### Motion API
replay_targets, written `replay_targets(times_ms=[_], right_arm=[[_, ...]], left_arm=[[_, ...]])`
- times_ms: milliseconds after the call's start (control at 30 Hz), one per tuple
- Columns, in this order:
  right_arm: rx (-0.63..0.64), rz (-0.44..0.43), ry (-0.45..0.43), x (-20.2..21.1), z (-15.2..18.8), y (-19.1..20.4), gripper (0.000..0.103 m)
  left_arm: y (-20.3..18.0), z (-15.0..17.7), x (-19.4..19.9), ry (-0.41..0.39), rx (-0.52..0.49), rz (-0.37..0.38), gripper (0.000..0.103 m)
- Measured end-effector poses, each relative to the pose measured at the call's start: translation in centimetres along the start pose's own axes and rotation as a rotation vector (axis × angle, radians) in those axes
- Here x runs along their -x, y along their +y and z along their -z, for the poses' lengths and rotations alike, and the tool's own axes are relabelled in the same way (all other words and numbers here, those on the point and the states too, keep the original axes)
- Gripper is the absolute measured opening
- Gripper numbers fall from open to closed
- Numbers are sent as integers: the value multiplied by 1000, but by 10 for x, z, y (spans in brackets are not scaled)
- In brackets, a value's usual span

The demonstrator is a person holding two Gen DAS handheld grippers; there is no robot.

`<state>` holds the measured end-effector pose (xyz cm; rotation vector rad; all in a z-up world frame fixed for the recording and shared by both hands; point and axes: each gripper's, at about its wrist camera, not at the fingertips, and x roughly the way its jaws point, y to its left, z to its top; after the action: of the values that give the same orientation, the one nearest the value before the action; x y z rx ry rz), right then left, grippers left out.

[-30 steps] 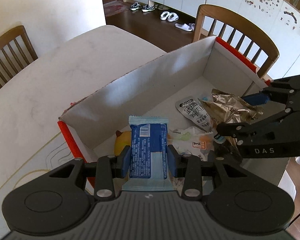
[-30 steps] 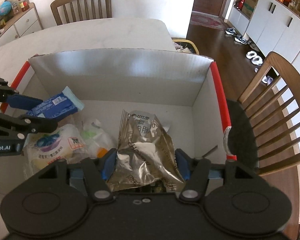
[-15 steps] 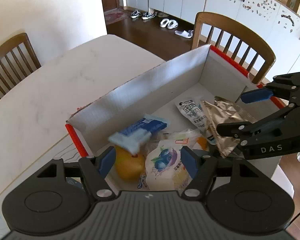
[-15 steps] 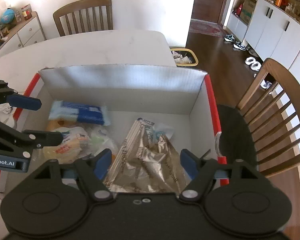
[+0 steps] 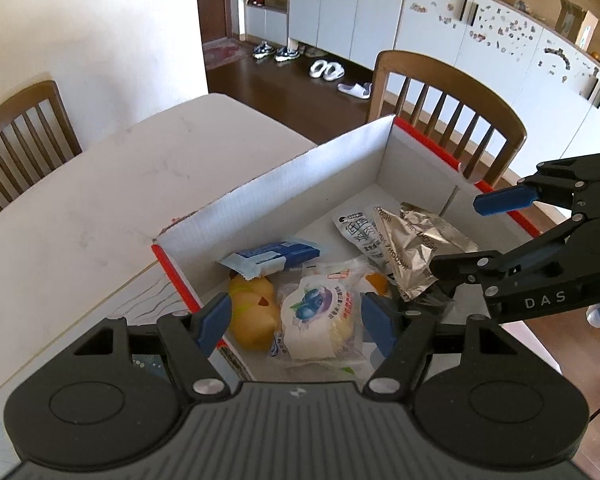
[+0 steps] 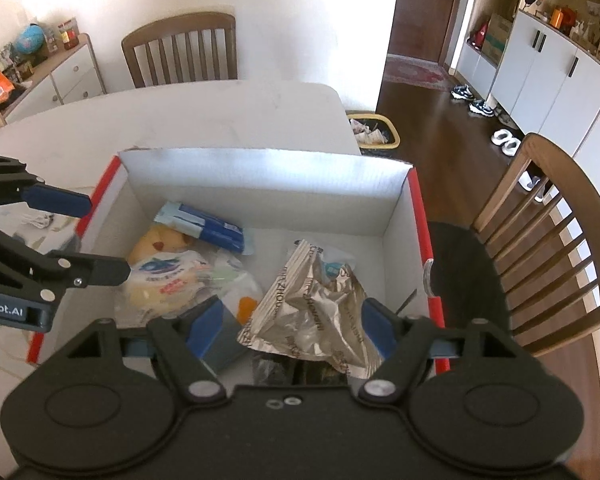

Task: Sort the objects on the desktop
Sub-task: 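Lower both items into the box and open both tools to release, then lift both tools out of the box and move back over the table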

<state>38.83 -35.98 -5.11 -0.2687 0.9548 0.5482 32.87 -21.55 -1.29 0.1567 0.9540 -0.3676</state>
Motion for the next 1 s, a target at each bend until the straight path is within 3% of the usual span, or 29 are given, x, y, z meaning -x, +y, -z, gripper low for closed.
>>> replay_targets(times_ms=[633, 1000], right_arm=[[-38, -20, -88, 56, 19, 39, 79], [-22, -26, -141, 71, 27, 89, 81]], left_arm=[[14, 37, 64, -79, 22, 72, 71], [46, 68, 103, -126, 43, 68, 71]])
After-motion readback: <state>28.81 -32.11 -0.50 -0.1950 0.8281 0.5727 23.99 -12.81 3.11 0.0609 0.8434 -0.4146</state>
